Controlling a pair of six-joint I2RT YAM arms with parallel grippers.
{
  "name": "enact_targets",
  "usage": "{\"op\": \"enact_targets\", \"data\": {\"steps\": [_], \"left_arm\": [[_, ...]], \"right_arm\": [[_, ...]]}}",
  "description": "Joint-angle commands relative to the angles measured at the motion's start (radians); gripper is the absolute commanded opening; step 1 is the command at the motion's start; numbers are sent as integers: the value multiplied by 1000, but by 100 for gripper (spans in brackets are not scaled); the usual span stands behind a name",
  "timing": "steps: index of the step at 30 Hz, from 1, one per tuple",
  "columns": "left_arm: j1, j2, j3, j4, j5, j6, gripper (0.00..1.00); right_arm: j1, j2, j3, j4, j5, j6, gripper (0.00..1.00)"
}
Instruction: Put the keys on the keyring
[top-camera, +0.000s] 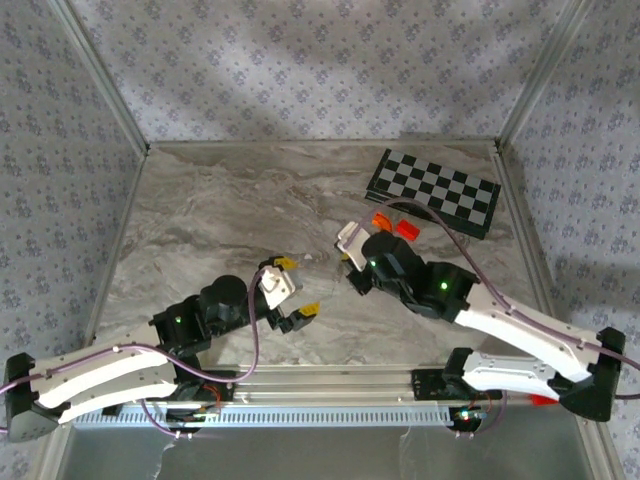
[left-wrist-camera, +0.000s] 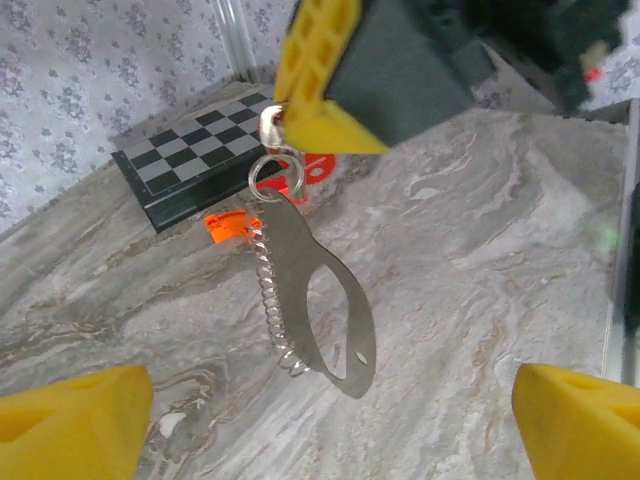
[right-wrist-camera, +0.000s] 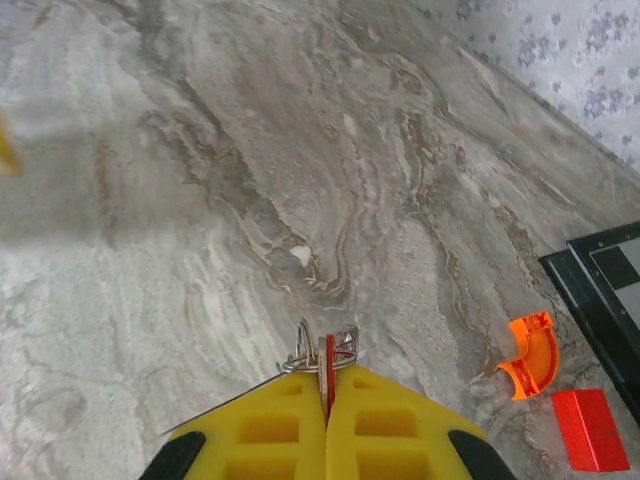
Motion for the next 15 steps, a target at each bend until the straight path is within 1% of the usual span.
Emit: {"op": "enact_targets", "data": {"steps": [1, 8, 15], "left_arm": [[5, -10, -5, 84, -30, -40, 94], [5, -5, -29, 134, -26, -63, 98], [7, -4, -29, 148, -21, -57, 99]], "right_arm": [[-65, 65, 65, 64, -71, 34, 0], [-159, 194, 107, 183, -81, 90, 0], [-169, 322, 172, 272, -79, 85, 0]]}}
